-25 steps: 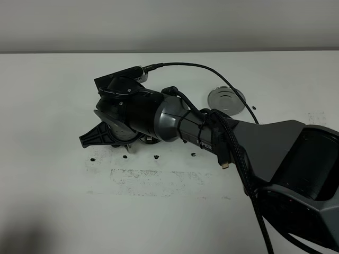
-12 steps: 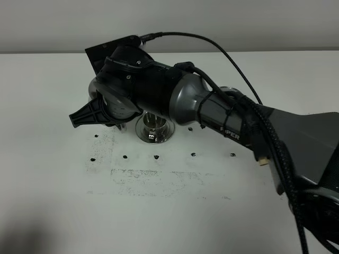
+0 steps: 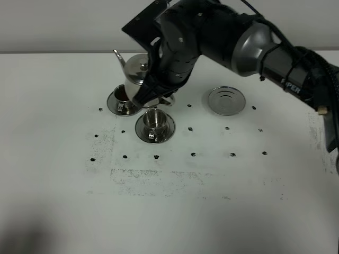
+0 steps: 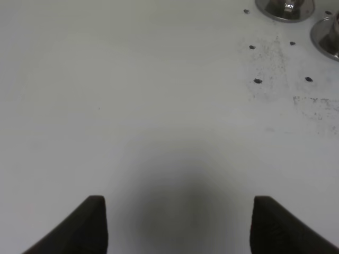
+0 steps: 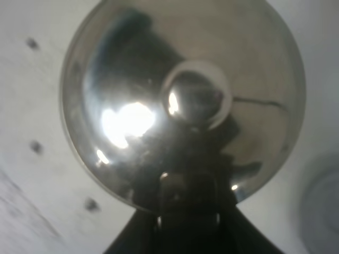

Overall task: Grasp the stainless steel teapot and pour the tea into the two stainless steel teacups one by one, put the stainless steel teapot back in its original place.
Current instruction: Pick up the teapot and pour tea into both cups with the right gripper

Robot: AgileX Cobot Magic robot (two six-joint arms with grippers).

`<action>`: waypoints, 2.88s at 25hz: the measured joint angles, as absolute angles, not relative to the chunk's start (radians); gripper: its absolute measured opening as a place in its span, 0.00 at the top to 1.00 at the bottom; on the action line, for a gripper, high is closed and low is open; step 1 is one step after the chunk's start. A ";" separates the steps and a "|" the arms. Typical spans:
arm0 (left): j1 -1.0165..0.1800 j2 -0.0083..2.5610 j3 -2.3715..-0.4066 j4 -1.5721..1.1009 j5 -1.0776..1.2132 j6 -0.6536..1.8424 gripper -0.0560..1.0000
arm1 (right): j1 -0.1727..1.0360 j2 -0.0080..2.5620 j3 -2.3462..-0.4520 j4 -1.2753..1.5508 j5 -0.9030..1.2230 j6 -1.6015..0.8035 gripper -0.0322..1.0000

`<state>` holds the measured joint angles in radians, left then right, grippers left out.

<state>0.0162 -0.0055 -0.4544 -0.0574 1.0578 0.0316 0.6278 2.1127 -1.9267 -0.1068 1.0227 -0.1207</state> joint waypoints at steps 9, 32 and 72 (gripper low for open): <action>0.016 -0.005 -0.454 -0.057 1.058 0.032 0.42 | 0.437 1.930 -1.574 -0.017 0.816 -0.463 0.78; 0.016 -0.005 -0.454 -0.057 1.058 0.032 0.42 | 0.400 2.069 -1.708 -0.131 0.855 -1.362 0.78; 0.016 -0.005 -0.454 -0.057 1.058 0.032 0.42 | 0.517 2.139 -1.740 -0.475 0.815 -1.289 0.78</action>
